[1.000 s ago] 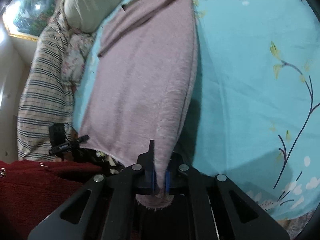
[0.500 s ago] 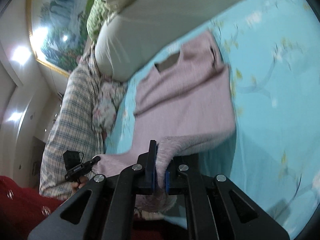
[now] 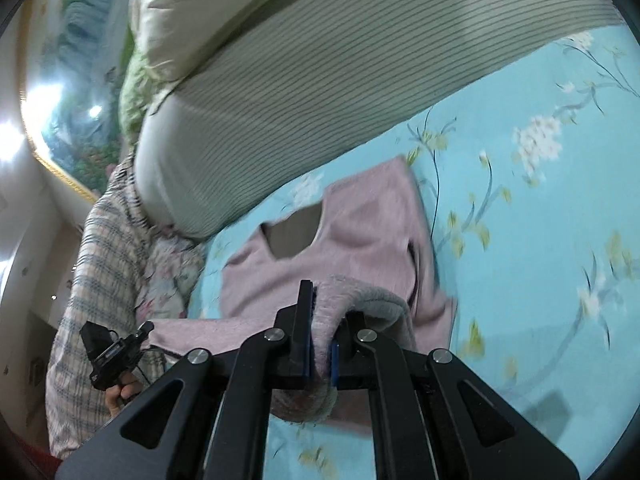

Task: Fold small clothes
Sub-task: 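Lift the hem with both grippers and fold it toward the collar, then open both grippers and press the folded sweater flat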

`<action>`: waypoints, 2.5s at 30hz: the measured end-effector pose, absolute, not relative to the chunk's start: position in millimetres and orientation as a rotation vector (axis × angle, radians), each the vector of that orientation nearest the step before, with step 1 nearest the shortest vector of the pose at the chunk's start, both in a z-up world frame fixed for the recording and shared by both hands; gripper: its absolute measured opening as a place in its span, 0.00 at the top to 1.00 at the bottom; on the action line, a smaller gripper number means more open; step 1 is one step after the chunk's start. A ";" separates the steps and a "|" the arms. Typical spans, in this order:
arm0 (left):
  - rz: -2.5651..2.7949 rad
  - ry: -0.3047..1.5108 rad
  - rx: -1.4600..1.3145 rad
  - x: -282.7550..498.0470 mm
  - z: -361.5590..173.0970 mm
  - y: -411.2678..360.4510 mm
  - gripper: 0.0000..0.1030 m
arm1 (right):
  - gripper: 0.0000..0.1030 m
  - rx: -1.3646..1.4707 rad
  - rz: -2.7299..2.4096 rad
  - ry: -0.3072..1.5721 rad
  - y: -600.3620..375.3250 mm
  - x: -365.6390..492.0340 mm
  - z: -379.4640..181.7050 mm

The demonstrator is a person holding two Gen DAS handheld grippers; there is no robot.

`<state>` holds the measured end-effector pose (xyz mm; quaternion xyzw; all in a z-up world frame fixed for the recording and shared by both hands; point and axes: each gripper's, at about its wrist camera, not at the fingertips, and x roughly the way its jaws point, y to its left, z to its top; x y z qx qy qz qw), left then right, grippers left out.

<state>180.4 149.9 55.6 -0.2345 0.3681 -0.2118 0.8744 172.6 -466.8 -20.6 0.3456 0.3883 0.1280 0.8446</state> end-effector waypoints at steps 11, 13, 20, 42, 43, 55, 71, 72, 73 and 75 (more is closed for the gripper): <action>-0.347 0.863 -0.407 298.3 4.6 121.0 0.96 | 0.93 0.646 0.229 0.966 -460.7 277.4 -69.3; -0.317 0.896 -0.405 312.8 -13.8 119.5 0.96 | 0.91 0.626 0.229 1.006 -456.1 289.2 -81.6; -0.229 0.992 -0.407 339.2 -60.7 118.8 0.93 | 0.87 0.773 0.201 1.055 -482.0 293.5 -97.2; -0.430 1.144 -0.220 302.1 -87.3 16.6 0.49 | 0.73 0.172 0.333 1.108 -374.9 311.8 -100.3; -0.385 1.128 -0.211 318.1 -84.5 22.7 0.51 | 0.74 0.210 0.295 1.081 -385.7 319.2 -95.7; -0.077 0.952 -0.436 375.3 -53.1 114.4 0.50 | 0.74 0.466 0.094 0.908 -447.2 308.9 -53.6; -0.148 1.046 -0.496 191.9 -59.1 113.3 0.50 | 0.66 0.480 0.286 1.063 -354.9 189.0 -76.8; -0.158 1.056 -0.497 182.8 -59.4 110.7 0.50 | 0.58 0.482 0.293 1.072 -349.9 185.2 -79.3; -0.175 1.078 -0.507 169.4 -63.7 106.6 0.49 | 0.55 0.480 0.299 1.076 -346.3 181.3 -80.1; -0.191 1.103 -0.521 159.1 -68.7 98.8 0.48 | 0.55 0.465 0.308 1.083 -340.0 173.2 -80.8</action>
